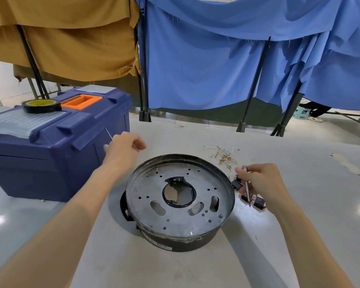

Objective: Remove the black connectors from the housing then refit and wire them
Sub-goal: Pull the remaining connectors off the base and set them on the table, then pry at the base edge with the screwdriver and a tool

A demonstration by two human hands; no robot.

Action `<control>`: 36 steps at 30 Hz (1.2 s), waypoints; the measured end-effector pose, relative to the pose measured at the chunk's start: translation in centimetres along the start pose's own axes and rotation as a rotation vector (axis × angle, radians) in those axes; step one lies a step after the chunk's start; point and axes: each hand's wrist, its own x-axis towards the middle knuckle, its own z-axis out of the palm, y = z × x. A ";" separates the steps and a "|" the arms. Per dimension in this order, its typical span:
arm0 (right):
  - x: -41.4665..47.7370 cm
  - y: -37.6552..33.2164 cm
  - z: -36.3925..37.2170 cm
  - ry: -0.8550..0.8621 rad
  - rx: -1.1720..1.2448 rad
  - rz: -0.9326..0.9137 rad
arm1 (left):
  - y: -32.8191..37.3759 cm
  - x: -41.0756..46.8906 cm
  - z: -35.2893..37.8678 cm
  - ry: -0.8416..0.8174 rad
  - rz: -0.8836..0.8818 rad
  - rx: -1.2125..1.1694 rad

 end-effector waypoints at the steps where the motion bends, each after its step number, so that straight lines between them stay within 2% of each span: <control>1: 0.3 0.4 -0.2 0.009 -0.024 0.027 | 0.7 0.1 -0.1 -0.019 0.038 0.000; 5: 0.7 1.8 0.5 -0.032 -0.241 0.097 | 4.0 -0.4 0.3 -0.189 0.154 -0.088; 11: 0.5 2.5 2.5 -0.031 -0.591 0.027 | 7.4 -1.9 1.6 -0.455 0.293 -0.230; 17: 0.5 2.3 2.6 -0.087 -0.727 0.009 | 7.8 -2.8 3.0 -0.609 0.278 -0.310; 20: 0.2 1.4 1.9 -0.095 -0.666 -0.017 | 7.7 -3.3 3.4 -0.635 0.217 -0.351; 23: -0.3 -0.5 0.8 -0.083 -0.538 -0.167 | 8.0 -3.8 3.7 -0.589 0.131 -0.462; 27: -1.7 -3.3 -0.2 -0.314 -0.450 -0.351 | 9.5 -4.2 3.8 -0.500 -0.048 -0.789; 30: -2.2 -4.0 -0.3 -0.389 -0.456 -0.438 | 11.0 -4.4 3.9 -0.463 -0.155 -0.993; 36: -2.7 -4.4 0.5 -0.219 -0.188 -0.636 | 12.7 -5.0 4.3 -0.436 -0.228 -1.196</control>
